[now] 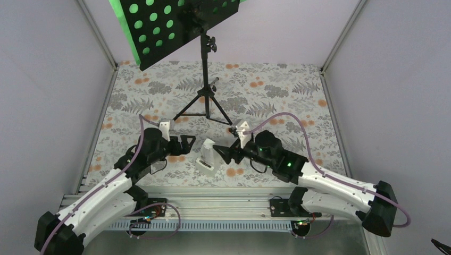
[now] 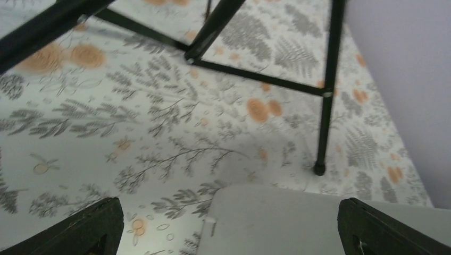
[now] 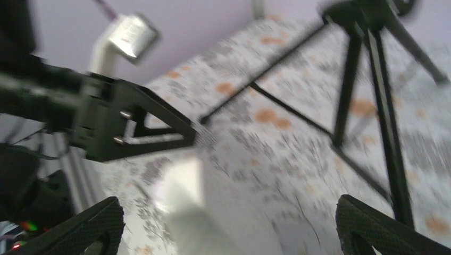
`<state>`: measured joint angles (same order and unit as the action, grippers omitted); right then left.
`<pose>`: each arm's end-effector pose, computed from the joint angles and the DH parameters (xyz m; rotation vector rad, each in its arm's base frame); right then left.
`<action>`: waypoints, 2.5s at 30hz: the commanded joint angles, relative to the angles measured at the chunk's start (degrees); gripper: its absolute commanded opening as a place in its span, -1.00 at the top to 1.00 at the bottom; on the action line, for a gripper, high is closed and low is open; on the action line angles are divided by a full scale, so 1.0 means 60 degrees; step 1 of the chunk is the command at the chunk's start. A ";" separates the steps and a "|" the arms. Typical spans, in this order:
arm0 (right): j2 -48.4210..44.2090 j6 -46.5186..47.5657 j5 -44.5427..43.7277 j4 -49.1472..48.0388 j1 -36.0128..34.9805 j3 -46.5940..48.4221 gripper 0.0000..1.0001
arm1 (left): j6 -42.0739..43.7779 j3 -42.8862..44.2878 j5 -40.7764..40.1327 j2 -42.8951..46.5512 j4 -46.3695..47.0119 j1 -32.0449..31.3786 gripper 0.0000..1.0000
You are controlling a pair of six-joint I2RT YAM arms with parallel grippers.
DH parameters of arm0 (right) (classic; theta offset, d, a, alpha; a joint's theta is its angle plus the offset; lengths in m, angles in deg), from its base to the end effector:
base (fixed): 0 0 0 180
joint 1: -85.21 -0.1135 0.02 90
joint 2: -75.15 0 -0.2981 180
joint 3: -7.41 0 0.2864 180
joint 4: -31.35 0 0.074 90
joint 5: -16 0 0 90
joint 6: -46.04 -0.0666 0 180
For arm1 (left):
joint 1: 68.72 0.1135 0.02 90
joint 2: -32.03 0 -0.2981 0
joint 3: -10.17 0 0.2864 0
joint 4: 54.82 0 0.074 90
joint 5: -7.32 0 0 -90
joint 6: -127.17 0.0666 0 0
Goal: Pack up the instrument practice props
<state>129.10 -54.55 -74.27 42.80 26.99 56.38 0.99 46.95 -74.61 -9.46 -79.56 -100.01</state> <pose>0.1397 0.2249 0.2899 -0.7806 1.7771 0.8162 0.1695 -0.1139 0.2187 -0.0033 2.1971 -0.8405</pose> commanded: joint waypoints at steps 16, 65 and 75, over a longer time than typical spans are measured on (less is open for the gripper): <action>0.1882 -0.4915 0.0136 -0.0297 0.0483 -0.1891 -0.27 | 0.0310 -0.1077 0.0161 -0.2292 0.1537 -0.0009 -0.68; 0.1024 0.2172 0.4108 -0.4638 0.1089 -0.1396 -0.99 | 0.0338 0.1847 0.0767 0.0623 0.0055 -0.0542 -1.00; 0.2875 0.2718 0.4599 -0.4709 0.1074 -0.0964 -0.99 | 0.0333 0.1854 0.0898 0.0767 -0.0206 -0.0542 -1.00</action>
<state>144.29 -41.35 -48.81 16.44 33.20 49.65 3.30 57.25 -70.19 -5.59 -79.84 -103.29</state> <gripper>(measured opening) 0.993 0.999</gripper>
